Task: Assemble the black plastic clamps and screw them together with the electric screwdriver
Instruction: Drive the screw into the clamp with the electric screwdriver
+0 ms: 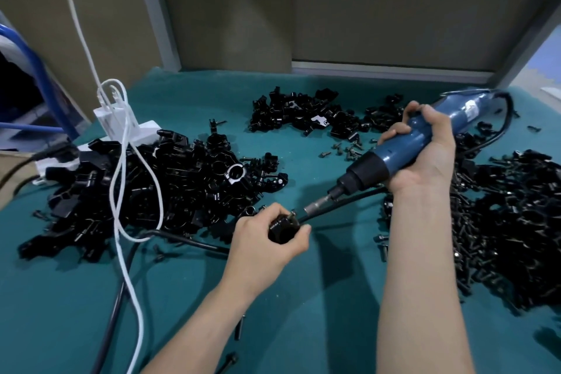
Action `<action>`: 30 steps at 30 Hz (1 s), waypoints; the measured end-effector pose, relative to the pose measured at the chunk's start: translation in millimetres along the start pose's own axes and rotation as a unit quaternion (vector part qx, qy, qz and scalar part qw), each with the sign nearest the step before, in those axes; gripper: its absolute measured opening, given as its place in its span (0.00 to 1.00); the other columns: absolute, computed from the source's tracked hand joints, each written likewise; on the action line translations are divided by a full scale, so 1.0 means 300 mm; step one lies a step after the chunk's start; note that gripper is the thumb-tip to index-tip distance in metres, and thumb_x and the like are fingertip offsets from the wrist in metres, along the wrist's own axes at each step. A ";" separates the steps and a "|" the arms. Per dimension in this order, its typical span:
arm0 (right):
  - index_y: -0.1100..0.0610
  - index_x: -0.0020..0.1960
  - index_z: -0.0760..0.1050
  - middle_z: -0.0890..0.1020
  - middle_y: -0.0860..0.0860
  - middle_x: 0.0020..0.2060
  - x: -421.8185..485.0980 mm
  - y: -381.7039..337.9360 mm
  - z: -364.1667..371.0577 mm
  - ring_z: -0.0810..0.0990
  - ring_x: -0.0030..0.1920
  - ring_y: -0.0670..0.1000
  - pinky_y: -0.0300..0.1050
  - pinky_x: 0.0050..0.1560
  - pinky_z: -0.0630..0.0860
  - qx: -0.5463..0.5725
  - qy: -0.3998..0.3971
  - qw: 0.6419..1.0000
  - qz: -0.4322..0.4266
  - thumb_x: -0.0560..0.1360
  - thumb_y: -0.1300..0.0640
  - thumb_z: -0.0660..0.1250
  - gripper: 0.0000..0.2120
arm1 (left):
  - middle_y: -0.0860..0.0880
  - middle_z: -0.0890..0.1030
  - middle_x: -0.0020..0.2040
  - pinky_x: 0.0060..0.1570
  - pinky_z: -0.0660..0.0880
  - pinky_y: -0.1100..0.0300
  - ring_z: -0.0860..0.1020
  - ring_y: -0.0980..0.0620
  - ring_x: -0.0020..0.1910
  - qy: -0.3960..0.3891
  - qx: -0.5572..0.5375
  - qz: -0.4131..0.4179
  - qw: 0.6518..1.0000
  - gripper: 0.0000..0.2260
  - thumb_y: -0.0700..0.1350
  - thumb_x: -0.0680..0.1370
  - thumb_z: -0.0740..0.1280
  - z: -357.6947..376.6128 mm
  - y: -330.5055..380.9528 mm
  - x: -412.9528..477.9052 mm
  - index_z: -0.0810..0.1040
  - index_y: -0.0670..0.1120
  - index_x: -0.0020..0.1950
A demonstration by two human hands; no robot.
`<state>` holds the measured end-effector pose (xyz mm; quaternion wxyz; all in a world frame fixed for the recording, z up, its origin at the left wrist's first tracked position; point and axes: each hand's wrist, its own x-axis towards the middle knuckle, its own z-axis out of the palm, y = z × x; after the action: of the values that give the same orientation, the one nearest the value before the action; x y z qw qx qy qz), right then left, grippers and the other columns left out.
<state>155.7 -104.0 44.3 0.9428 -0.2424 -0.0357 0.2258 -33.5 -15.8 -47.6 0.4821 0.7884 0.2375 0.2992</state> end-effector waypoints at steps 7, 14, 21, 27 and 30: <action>0.54 0.43 0.71 0.80 0.45 0.34 0.006 0.034 0.015 0.70 0.24 0.43 0.36 0.27 0.71 -0.017 -0.010 1.000 0.010 0.77 0.59 0.63 0.05 | 0.49 0.73 0.26 0.28 0.68 0.61 0.68 0.55 0.25 -0.016 -0.013 0.022 1.000 0.16 0.59 0.65 0.68 -0.004 0.011 -0.009 0.72 0.47 0.34; 0.54 0.27 0.80 0.80 0.45 0.33 -0.001 0.056 0.023 0.71 0.24 0.42 0.34 0.27 0.71 -0.001 -0.042 0.997 0.060 0.76 0.58 0.64 0.19 | 0.49 0.77 0.29 0.32 0.74 0.56 0.73 0.48 0.28 -0.040 0.009 0.032 0.999 0.17 0.60 0.65 0.68 0.005 0.016 -0.018 0.75 0.46 0.35; 0.56 0.33 0.78 0.80 0.46 0.33 0.004 0.017 -0.018 0.71 0.24 0.43 0.35 0.26 0.72 0.049 0.004 0.998 0.032 0.74 0.59 0.66 0.12 | 0.52 0.74 0.25 0.27 0.69 0.65 0.68 0.56 0.24 -0.029 -0.011 0.038 0.999 0.15 0.59 0.65 0.68 -0.002 0.023 -0.014 0.74 0.47 0.33; 0.54 0.44 0.71 0.80 0.45 0.35 0.008 0.012 -0.027 0.71 0.24 0.43 0.36 0.26 0.72 0.050 -0.021 0.998 0.037 0.75 0.58 0.65 0.04 | 0.49 0.74 0.25 0.27 0.67 0.64 0.68 0.54 0.24 -0.032 -0.011 0.040 0.999 0.14 0.59 0.65 0.68 -0.002 0.024 -0.016 0.73 0.49 0.32; 0.54 0.42 0.72 0.80 0.45 0.35 0.004 0.023 -0.016 0.71 0.25 0.43 0.35 0.26 0.72 0.028 -0.027 0.998 0.049 0.76 0.57 0.64 0.04 | 0.45 0.75 0.27 0.27 0.68 0.63 0.68 0.52 0.24 -0.037 -0.015 0.038 0.999 0.15 0.59 0.65 0.68 -0.004 0.024 -0.017 0.73 0.47 0.33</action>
<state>154.8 -100.1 36.7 0.9358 -0.2112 -0.0428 0.2791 -37.4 -21.5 -41.8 0.4902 0.8001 0.1855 0.2916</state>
